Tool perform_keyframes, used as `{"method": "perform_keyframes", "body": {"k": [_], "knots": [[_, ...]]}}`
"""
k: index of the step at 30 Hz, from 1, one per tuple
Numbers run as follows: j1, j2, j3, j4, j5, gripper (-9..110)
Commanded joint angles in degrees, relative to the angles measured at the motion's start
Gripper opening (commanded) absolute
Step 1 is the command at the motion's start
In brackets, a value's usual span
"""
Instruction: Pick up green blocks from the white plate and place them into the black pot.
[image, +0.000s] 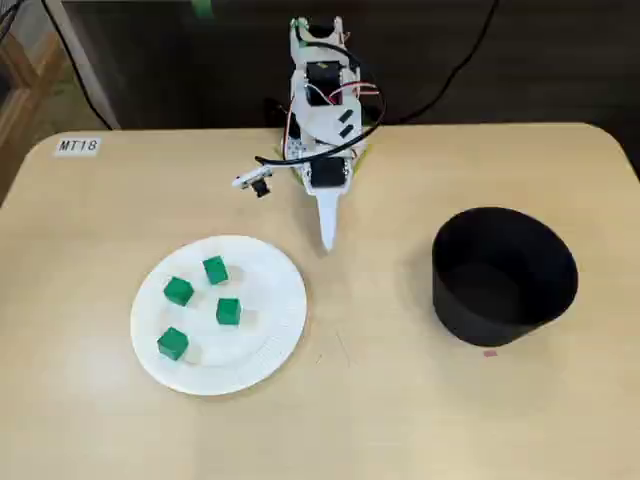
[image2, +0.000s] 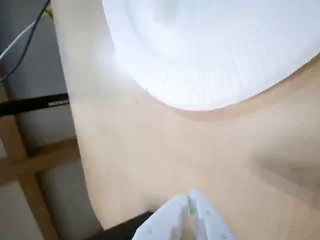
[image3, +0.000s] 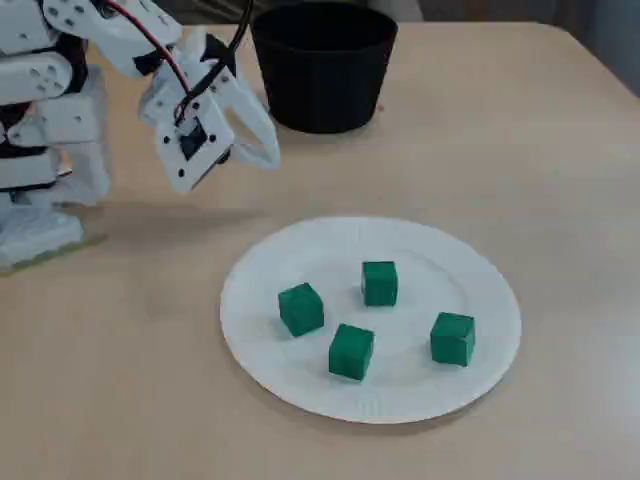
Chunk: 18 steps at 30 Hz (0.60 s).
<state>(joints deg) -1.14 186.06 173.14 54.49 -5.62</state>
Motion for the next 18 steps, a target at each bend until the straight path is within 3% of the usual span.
{"method": "perform_keyframes", "body": {"k": [1, 11, 18], "knots": [[13.45, -47.02, -45.44, -7.91, -3.16, -2], [13.71, -45.79, -47.11, -5.36, -2.99, -2], [15.12, -62.40, -74.00, 11.43, -3.43, -2]]}}
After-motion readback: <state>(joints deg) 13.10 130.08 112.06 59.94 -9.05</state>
